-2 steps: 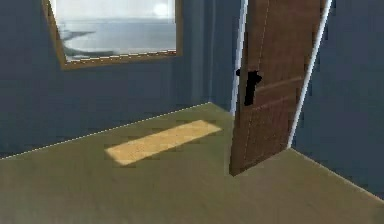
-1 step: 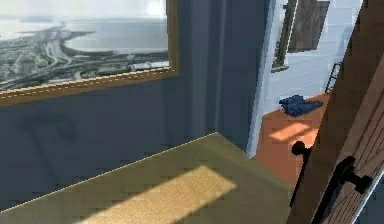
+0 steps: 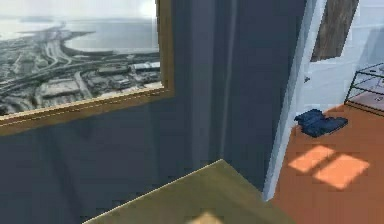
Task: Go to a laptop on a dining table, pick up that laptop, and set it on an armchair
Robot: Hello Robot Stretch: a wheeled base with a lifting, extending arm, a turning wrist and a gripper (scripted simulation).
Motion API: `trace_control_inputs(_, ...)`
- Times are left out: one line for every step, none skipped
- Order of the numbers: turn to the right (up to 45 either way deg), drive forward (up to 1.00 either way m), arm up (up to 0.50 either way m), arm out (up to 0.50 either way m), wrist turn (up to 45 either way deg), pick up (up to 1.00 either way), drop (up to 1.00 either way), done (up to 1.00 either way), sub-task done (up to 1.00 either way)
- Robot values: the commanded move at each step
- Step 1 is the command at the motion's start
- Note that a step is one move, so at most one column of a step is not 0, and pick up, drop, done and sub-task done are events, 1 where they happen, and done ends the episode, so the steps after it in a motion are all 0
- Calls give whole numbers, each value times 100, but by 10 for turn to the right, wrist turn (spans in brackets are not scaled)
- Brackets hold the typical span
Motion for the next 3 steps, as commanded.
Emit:
trace_control_inputs(90, 0, 0, 0, 0, 0, 0, 0, 0)
trace_control_inputs(0, 25, 0, 0, 0, 0, 0, 0, 0)
trace_control_inputs(450, 0, 0, 0, 0, 0, 0, 0, 0)
